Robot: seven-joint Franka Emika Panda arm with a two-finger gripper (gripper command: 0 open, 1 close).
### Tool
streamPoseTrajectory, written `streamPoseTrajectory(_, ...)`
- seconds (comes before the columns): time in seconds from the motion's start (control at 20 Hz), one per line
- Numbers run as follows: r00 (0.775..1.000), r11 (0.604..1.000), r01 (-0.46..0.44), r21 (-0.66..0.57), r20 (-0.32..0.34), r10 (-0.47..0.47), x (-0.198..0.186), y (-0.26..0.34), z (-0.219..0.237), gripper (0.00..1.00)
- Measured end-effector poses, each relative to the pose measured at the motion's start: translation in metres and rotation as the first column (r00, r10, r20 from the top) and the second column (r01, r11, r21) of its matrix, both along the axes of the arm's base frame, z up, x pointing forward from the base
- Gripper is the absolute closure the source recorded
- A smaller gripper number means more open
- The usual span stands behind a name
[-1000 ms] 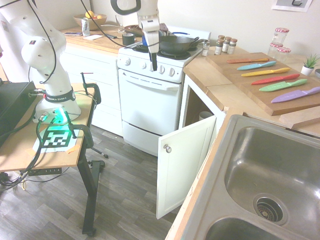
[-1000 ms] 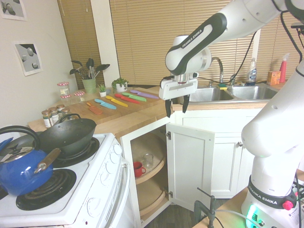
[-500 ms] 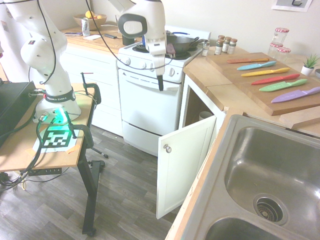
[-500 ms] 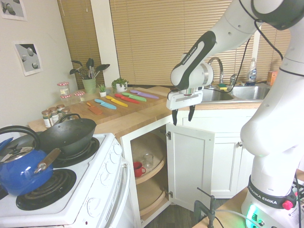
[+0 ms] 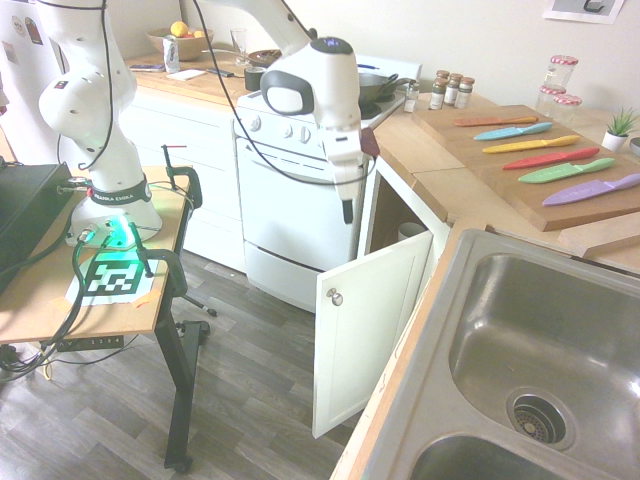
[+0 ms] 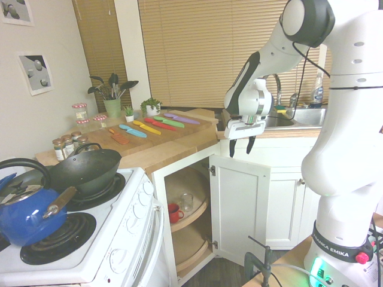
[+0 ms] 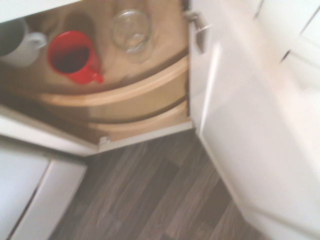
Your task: Close the cabinet
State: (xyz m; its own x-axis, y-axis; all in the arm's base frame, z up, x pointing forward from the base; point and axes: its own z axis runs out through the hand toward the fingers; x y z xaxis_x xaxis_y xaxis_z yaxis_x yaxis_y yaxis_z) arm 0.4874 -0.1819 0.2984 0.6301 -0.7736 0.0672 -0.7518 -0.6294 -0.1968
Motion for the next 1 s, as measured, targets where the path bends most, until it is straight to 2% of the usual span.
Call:
streamPoseTrajectory(0.4, 0.999, 1.0, 0.025, 0.004, 0.023, -0.026, -0.003, -0.076, -0.019, 0.0)
streamPoseTrajectory(1.0, 0.992, 0.983, 0.123, 0.135, 0.018, -0.127, -0.001, -0.153, -0.061, 0.0)
